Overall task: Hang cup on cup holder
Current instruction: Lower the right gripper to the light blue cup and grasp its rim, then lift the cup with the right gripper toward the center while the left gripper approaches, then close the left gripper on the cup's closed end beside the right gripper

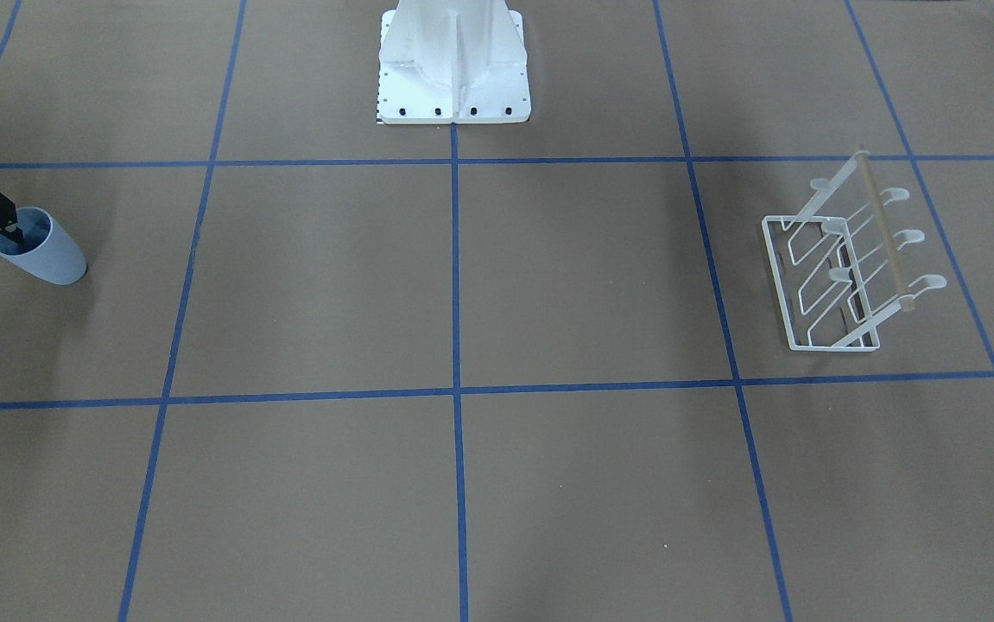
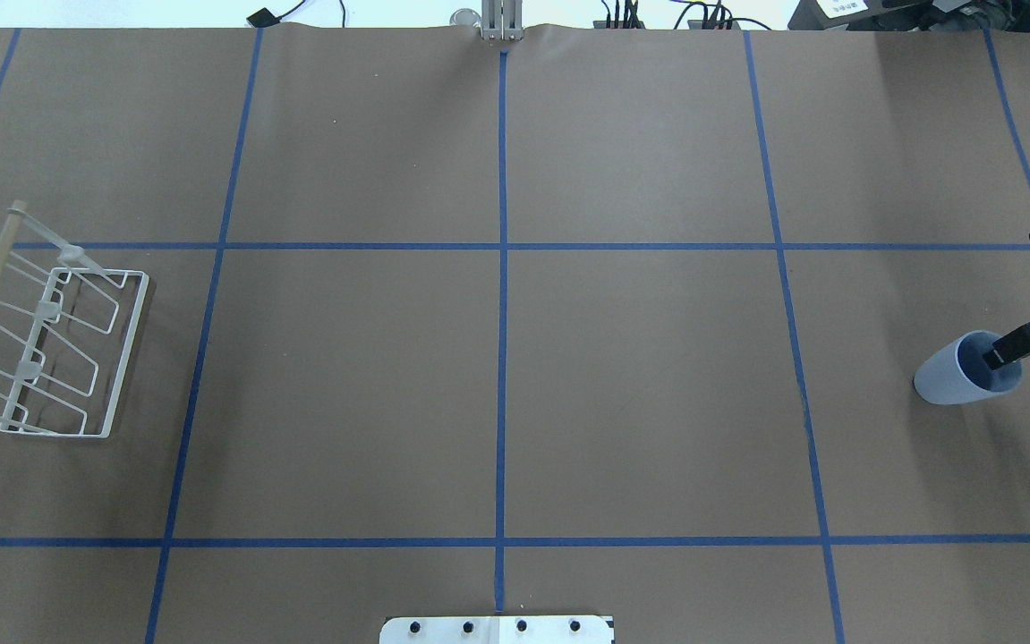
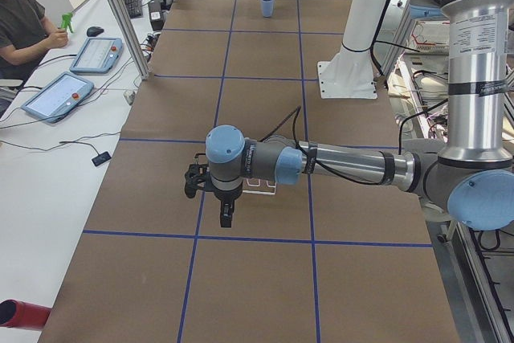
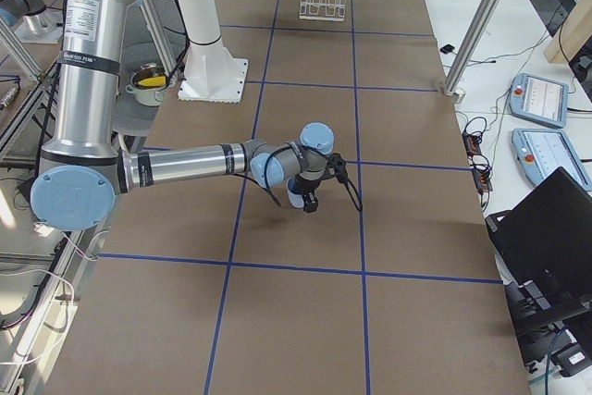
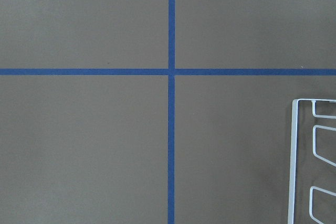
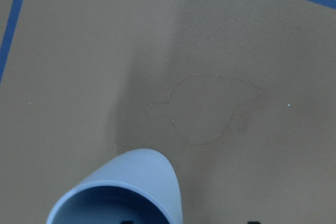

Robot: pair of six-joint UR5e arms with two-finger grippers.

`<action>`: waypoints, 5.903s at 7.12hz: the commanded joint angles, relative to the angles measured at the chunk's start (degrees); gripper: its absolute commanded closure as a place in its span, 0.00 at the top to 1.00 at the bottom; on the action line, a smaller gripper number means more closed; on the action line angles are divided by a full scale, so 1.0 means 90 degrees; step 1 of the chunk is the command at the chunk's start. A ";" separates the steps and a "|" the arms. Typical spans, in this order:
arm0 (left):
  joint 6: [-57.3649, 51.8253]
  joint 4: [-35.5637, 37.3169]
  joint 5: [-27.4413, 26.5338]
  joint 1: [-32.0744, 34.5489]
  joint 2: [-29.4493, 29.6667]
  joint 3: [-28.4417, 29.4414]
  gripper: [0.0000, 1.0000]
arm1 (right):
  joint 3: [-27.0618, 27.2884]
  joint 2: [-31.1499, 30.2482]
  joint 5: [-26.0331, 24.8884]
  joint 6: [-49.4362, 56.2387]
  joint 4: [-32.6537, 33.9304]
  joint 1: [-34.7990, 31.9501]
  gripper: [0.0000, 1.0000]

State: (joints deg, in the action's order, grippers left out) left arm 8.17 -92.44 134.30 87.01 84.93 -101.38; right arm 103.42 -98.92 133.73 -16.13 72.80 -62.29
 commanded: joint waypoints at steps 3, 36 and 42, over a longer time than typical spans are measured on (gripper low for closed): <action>0.0000 0.0056 0.0019 0.0010 -0.0188 -0.0511 0.98 | 0.0605 -0.0044 0.0179 -0.0362 0.0016 -0.0023 0.00; 1.4561 -1.0939 -0.2949 -0.5341 0.3141 -0.0669 0.98 | 0.0423 0.3774 -0.1461 -1.5481 -0.8802 0.2800 0.00; 1.4502 -1.1106 -0.2949 -0.5605 0.3180 -0.0620 0.97 | 0.0278 0.3900 -0.1637 -1.5737 -0.8919 0.2877 0.00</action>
State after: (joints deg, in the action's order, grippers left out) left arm 138.84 -192.41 107.75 36.88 113.36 -107.02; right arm 106.47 -64.33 119.04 -157.86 -7.47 -36.58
